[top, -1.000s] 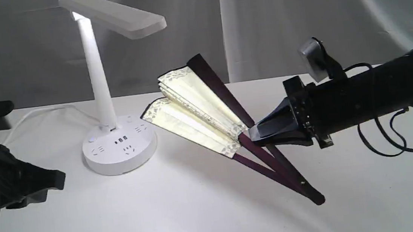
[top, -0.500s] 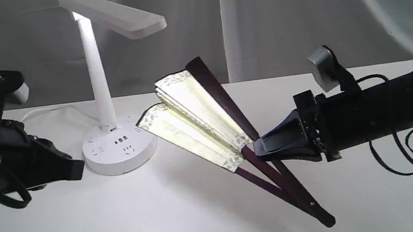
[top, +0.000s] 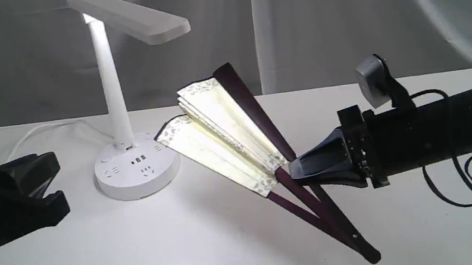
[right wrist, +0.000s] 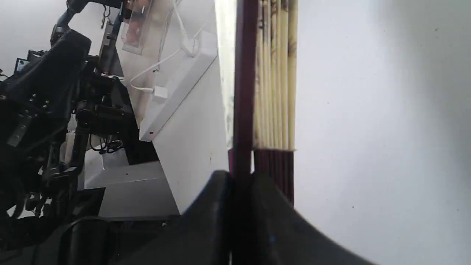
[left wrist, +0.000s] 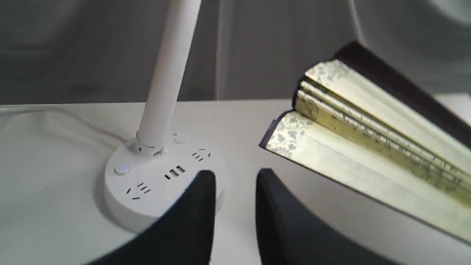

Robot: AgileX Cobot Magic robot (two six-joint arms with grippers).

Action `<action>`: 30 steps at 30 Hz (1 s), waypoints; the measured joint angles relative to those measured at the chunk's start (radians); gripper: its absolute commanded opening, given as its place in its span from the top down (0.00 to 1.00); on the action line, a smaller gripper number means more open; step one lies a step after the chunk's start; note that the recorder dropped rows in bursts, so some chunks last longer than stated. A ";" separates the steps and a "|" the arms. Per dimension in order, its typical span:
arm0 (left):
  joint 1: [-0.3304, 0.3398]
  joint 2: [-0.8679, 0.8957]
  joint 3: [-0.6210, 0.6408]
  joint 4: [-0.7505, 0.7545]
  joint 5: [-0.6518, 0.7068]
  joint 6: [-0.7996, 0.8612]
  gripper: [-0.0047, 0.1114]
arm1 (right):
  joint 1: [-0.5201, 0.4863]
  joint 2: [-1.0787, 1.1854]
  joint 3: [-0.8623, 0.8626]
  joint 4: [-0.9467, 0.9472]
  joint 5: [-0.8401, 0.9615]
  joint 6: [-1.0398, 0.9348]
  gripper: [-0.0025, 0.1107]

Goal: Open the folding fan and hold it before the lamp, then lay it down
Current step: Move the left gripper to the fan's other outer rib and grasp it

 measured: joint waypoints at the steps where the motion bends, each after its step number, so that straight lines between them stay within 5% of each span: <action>1: 0.000 0.002 0.022 0.000 -0.036 -0.029 0.78 | 0.000 0.000 0.000 0.000 0.000 -0.002 0.98; 12: 0.000 0.163 0.117 0.218 -0.444 -0.546 0.78 | 0.000 0.000 0.000 0.000 0.000 -0.027 0.98; 18: 0.000 0.304 0.117 0.222 -0.538 -0.919 0.78 | 0.000 0.000 0.000 0.000 0.000 -0.030 0.98; 24: 0.000 0.448 0.092 0.229 -0.609 -1.119 0.78 | 0.000 0.000 0.000 0.000 0.000 -0.030 0.98; 30: 0.000 0.577 0.032 0.273 -0.674 -1.274 0.56 | 0.000 0.000 0.000 0.000 0.000 -0.032 0.98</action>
